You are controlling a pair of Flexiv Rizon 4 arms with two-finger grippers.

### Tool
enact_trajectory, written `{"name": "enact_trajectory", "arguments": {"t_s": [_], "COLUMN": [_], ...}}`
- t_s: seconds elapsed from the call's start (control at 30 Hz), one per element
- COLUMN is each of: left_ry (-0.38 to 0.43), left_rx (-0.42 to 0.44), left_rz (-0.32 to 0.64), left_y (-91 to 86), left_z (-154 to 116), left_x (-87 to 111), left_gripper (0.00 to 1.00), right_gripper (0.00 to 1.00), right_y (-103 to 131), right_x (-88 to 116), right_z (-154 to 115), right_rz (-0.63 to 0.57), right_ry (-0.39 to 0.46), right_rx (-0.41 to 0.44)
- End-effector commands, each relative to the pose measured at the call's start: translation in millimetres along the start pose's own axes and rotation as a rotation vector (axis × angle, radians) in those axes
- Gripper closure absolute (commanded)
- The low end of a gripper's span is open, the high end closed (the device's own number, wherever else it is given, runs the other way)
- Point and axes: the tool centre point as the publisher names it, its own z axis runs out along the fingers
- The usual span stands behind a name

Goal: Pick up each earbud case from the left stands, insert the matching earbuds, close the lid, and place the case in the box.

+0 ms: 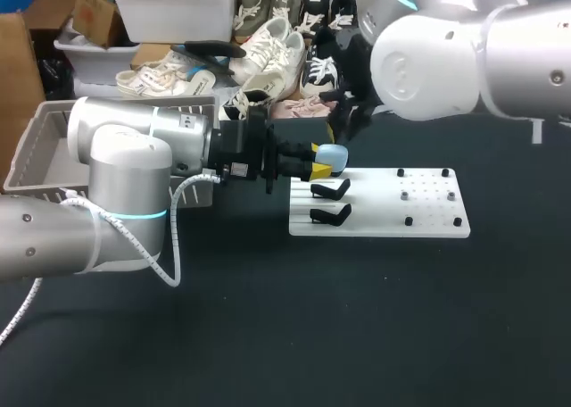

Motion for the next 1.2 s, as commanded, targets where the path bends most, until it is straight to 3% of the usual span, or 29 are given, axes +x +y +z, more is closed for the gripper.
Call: {"name": "enact_trajectory", "arguments": {"t_s": [0.03, 0.3, 0.7, 0.97, 1.2], "left_ry": [-0.001, -0.001, 0.001, 0.018, 0.083], "left_rx": [0.002, 0.002, 0.001, -0.055, -0.148], "left_rz": [0.001, 0.001, 0.004, 0.036, 0.030], "left_y": [1.0, 1.0, 2.8, 7.4, 5.7], "left_z": [-0.1, -0.1, -4.7, -42.8, -107.0], "left_x": [0.5, 0.5, -0.7, -11.5, -7.5], "left_gripper": [1.00, 1.00, 1.00, 1.00, 1.00], "right_gripper": [0.74, 0.71, 0.72, 0.73, 0.73], "right_y": [-5.8, -24.4, -52.8, -57.9, -50.9], "right_x": [26.5, 66.1, 115.6, 130.9, 130.3], "right_z": [-28.5, -53.7, -50.4, -45.3, -42.0], "right_rz": [0.025, 0.122, 0.248, 0.299, 0.318], "right_ry": [-0.118, -0.191, -0.164, -0.145, -0.150], "right_rx": [-0.003, 0.002, 0.019, 0.020, 0.023]}}
